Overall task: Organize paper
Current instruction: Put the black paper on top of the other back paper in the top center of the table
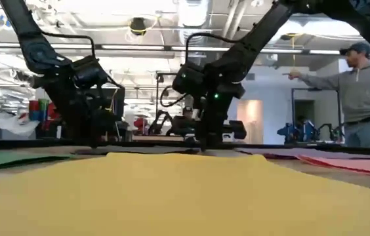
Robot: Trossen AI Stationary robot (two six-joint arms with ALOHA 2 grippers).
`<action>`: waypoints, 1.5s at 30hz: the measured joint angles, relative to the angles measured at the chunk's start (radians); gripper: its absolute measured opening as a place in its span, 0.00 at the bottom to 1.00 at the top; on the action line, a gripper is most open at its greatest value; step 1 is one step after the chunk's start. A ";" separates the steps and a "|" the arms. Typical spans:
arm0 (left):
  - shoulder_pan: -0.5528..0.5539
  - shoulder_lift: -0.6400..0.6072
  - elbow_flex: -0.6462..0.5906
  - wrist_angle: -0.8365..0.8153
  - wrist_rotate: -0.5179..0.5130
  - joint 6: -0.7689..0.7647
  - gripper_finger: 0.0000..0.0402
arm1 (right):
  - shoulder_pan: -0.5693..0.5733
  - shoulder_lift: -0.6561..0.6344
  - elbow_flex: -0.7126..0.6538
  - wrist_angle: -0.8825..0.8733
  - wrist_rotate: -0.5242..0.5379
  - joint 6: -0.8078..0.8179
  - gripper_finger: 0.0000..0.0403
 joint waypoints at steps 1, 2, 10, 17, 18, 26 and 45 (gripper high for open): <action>0.000 0.000 0.000 0.001 0.000 0.001 0.00 | -0.003 0.000 -0.001 0.019 -0.009 -0.021 0.00; 0.000 0.000 0.000 0.004 0.000 0.007 0.00 | -0.004 0.000 -0.001 0.039 -0.015 -0.045 0.00; 0.014 0.000 -0.002 0.024 0.032 0.038 0.00 | 0.029 0.000 0.001 0.170 -0.089 -0.251 0.00; 0.025 0.000 -0.002 0.037 0.055 0.095 0.00 | 0.029 -0.003 0.001 0.054 0.004 -0.174 0.00; 0.025 0.000 -0.002 0.036 0.056 0.095 0.00 | 0.029 -0.003 0.001 0.024 0.029 -0.141 0.00; 0.026 0.000 -0.002 0.039 0.070 0.093 0.00 | 0.003 0.016 0.001 0.018 0.019 -0.018 0.00; 0.025 0.000 0.000 0.068 0.136 0.190 0.00 | -0.017 0.016 0.002 0.087 -0.081 -0.165 0.00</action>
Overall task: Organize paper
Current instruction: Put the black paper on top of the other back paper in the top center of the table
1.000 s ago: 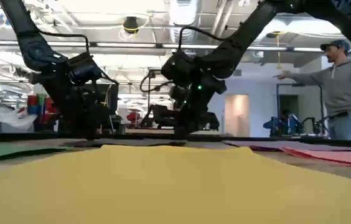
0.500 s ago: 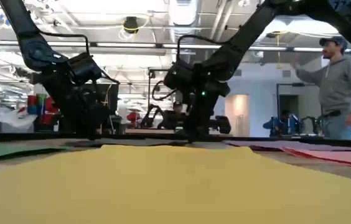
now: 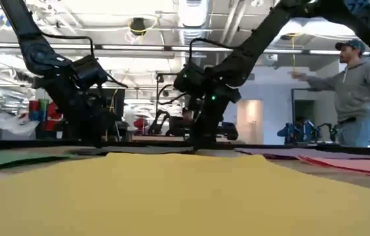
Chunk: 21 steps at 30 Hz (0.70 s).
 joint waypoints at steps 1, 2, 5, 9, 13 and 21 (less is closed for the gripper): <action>0.000 0.000 0.000 0.005 0.021 0.007 0.00 | 0.000 0.000 0.000 -0.001 0.000 -0.003 0.00; -0.001 0.000 0.000 0.011 0.041 0.014 0.00 | 0.000 0.000 0.000 -0.002 -0.001 -0.012 0.00; -0.001 0.000 0.002 0.026 0.076 0.037 0.00 | 0.000 -0.001 0.000 -0.006 -0.002 -0.037 0.00; -0.001 -0.002 0.009 0.025 0.096 0.056 0.00 | 0.001 -0.005 0.000 -0.017 0.011 -0.040 0.00; 0.000 -0.009 0.009 0.018 0.095 0.063 0.00 | 0.001 -0.015 -0.002 -0.044 0.012 -0.041 0.00; 0.000 -0.017 0.009 0.008 0.086 0.094 0.00 | -0.003 -0.017 0.001 -0.104 0.018 -0.040 0.00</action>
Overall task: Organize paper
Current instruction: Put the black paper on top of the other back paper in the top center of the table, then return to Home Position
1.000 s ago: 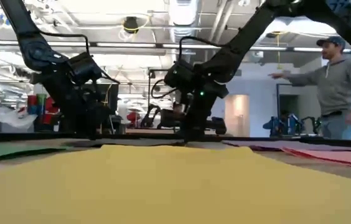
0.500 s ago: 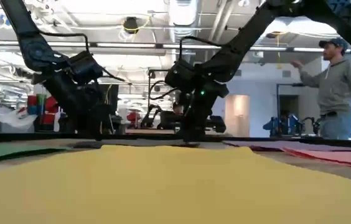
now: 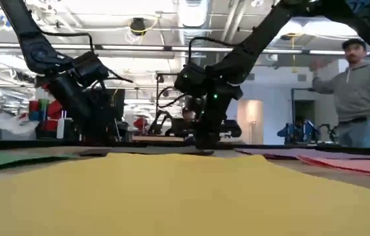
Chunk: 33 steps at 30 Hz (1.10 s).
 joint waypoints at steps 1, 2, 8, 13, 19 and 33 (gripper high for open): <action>0.000 0.000 0.000 0.001 -0.001 0.007 0.00 | 0.000 0.000 0.000 -0.004 0.002 -0.002 0.00; 0.002 0.000 0.000 0.001 -0.002 0.012 0.00 | 0.000 -0.004 0.000 -0.010 0.001 -0.014 0.00; 0.037 0.000 0.002 0.014 0.030 0.063 0.00 | 0.022 -0.066 -0.006 -0.102 0.023 -0.077 0.00; 0.041 -0.017 0.025 -0.021 0.110 0.074 0.00 | 0.064 -0.151 -0.003 -0.065 -0.051 -0.232 0.00; -0.010 -0.130 0.033 -0.073 0.146 0.058 0.00 | 0.138 -0.167 -0.003 0.068 -0.309 -0.377 0.00; -0.347 -0.871 -0.203 -0.084 0.343 -0.114 0.00 | 0.365 -0.286 -0.267 0.292 -0.530 -0.602 0.00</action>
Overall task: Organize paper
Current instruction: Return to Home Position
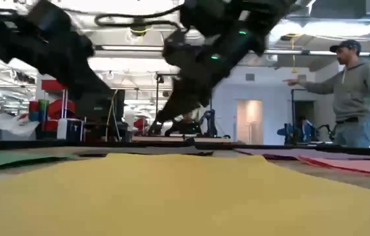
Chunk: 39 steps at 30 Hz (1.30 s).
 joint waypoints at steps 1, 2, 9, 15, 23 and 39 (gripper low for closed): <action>-0.033 -0.065 -0.031 0.023 -0.008 -0.022 0.00 | 0.008 -0.031 -0.053 0.041 0.000 0.001 0.00; -0.066 -0.130 -0.056 0.034 -0.024 -0.036 0.00 | 0.017 -0.064 -0.105 0.090 0.000 0.003 0.00; -0.306 -0.497 -0.151 -0.062 -0.199 -0.012 0.00 | 0.046 -0.295 -0.485 0.512 -0.108 0.014 0.00; -0.461 -0.490 -0.143 -0.075 -0.315 0.078 0.00 | 0.057 -0.461 -0.731 0.739 -0.123 0.057 0.00; -0.540 -0.506 -0.141 -0.094 -0.351 0.099 0.00 | 0.107 -0.697 -0.946 0.912 -0.072 0.031 0.00; -0.544 -0.509 -0.030 -0.340 -0.399 0.101 0.00 | 0.149 -1.418 -1.082 0.525 -0.055 -0.122 0.00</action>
